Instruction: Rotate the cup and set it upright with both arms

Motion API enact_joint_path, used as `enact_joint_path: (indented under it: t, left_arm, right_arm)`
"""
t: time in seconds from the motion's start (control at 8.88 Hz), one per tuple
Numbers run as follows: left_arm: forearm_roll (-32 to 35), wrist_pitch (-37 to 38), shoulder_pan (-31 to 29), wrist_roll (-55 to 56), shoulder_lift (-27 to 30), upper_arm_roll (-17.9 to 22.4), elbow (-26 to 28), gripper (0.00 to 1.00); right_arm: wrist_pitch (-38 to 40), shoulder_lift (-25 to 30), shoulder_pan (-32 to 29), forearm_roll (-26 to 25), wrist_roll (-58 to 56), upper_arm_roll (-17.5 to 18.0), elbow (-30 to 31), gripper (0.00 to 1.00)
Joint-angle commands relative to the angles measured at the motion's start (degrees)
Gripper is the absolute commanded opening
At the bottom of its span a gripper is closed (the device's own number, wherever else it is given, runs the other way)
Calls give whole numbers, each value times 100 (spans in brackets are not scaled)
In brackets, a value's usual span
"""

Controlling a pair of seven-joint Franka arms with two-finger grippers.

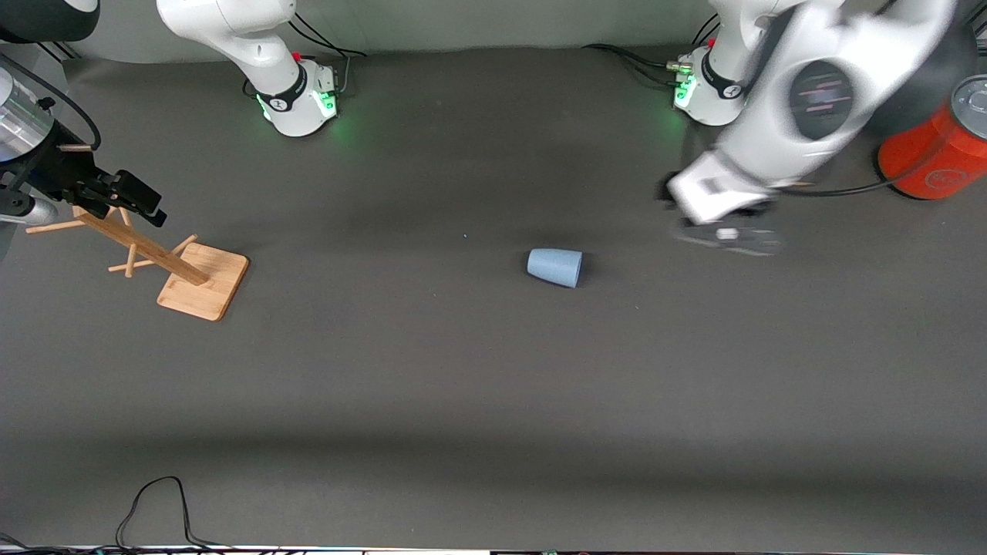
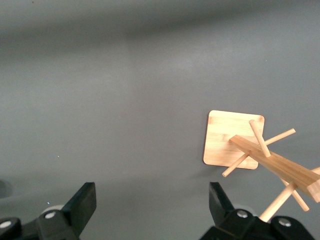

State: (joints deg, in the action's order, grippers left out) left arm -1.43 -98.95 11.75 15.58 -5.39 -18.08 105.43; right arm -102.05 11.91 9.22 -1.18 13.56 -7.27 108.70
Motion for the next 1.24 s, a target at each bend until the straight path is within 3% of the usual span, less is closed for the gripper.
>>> enact_joint_path:
  t: [0.0,0.23,0.56,0.79,1.13]
  left_arm:
    - [-16,-953,370,620,-417,-178,598,100]
    - [-190,-2193,477,648,-908,-187,1198,100]
    - [-856,-3180,495,648,-1814,-187,1217,100]
    - [-1506,-3332,486,639,-1991,-195,1191,95]
    - [-1993,-3447,477,639,-2097,-231,1068,75]
  right_arm:
    - [115,92,71,12,68,-28,3,100]
    - [115,101,71,12,68,-46,3,100]
    - [194,171,71,12,86,-28,3,100]
    - [195,189,80,12,138,-2,-6,100]
    - [291,276,212,12,173,-28,3,100]
